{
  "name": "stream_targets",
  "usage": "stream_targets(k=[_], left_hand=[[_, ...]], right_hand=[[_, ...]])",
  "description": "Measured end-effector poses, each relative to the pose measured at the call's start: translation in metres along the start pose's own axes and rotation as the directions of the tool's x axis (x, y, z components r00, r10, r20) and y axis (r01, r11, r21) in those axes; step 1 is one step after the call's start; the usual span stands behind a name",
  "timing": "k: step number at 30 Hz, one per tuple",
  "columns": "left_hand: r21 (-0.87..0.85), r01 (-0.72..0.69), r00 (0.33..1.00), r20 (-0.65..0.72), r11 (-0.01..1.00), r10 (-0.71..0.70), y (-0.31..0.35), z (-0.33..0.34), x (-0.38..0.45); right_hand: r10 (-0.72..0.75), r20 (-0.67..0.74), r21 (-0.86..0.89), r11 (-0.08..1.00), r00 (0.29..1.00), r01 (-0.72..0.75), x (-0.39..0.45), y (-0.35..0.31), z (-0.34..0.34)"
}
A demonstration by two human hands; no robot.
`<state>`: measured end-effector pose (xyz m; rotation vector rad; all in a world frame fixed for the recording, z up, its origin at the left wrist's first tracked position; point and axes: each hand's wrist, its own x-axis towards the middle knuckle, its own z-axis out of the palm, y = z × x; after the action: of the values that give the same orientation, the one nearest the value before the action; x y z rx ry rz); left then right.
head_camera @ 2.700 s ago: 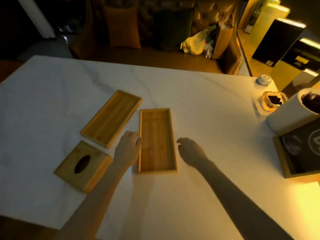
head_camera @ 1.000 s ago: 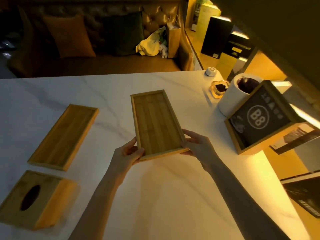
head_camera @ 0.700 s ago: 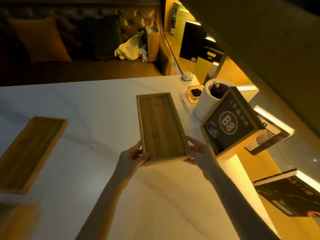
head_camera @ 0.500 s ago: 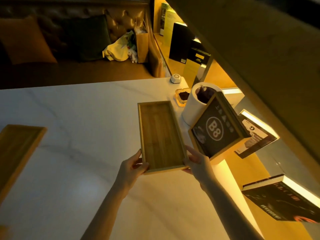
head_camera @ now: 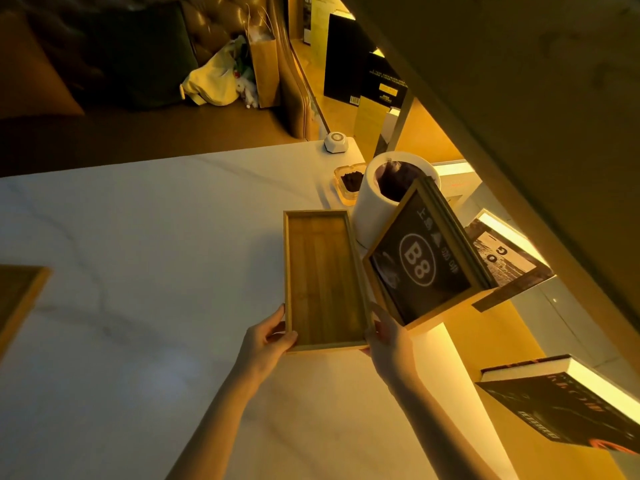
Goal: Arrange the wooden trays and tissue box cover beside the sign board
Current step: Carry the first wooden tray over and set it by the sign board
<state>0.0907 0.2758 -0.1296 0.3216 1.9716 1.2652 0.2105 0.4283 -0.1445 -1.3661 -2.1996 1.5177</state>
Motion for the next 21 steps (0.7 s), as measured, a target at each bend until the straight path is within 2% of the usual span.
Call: stream_targets(k=[6, 11, 14, 18, 21], left_hand=[[-0.002, 0.045, 0.999, -0.004, 0.999, -0.045, -0.004, 0.007, 0.006], [0.044, 0.047, 0.999, -0.006, 0.998, -0.047, -0.008, 0.009, 0.009], [0.135, 0.012, 0.999, -0.032, 0.991, -0.008, -0.008, 0.012, 0.010], [0.350, -0.072, 0.988, -0.106, 0.934, 0.116, -0.006, 0.017, 0.015], [0.395, -0.065, 0.982, -0.140, 0.916, 0.130, -0.005, 0.021, 0.017]], right_hand=[[-0.003, -0.037, 0.024, 1.000, 0.999, 0.004, 0.007, 0.009, 0.001], [-0.036, -0.049, -0.038, 0.999, 0.998, 0.035, 0.007, 0.010, 0.002], [-0.122, -0.083, -0.180, 0.978, 0.989, 0.105, 0.004, 0.007, 0.000], [-0.241, -0.083, -0.439, 0.880, 0.967, 0.181, 0.000, 0.006, -0.001], [-0.247, -0.033, -0.529, 0.827, 0.968, 0.193, -0.004, 0.009, 0.001]])
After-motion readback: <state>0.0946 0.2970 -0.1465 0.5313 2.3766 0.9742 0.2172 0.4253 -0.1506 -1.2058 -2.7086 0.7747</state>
